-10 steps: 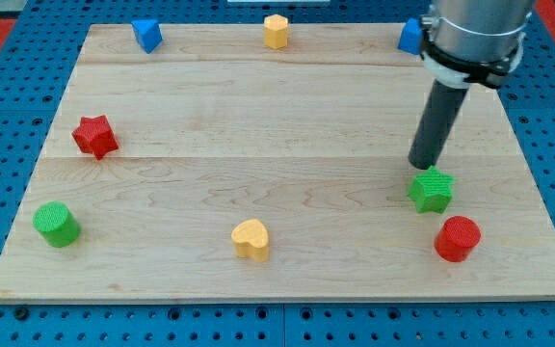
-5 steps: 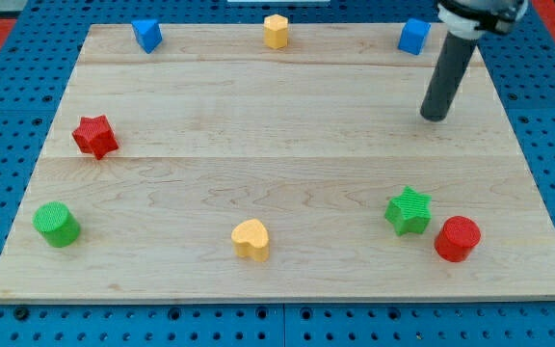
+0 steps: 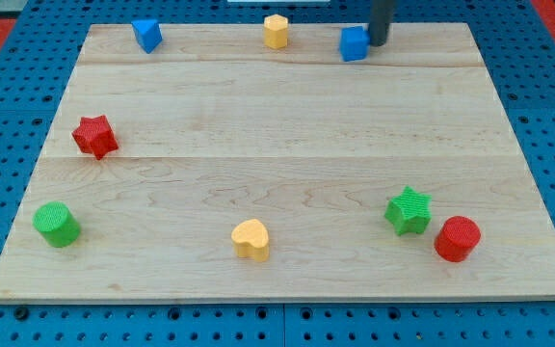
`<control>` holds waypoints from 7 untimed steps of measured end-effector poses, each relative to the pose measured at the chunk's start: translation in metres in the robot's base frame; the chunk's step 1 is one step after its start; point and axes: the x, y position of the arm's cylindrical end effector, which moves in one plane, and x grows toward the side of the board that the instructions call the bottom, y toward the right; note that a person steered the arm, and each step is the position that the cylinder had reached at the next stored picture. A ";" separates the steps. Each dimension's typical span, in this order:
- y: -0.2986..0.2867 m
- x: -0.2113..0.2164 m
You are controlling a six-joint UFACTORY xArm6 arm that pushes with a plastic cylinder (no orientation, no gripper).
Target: Place the blue cube towards left of green star
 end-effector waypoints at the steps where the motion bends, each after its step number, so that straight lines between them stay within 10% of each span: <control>1: -0.043 -0.011; 3: -0.120 0.003; 7: -0.187 0.160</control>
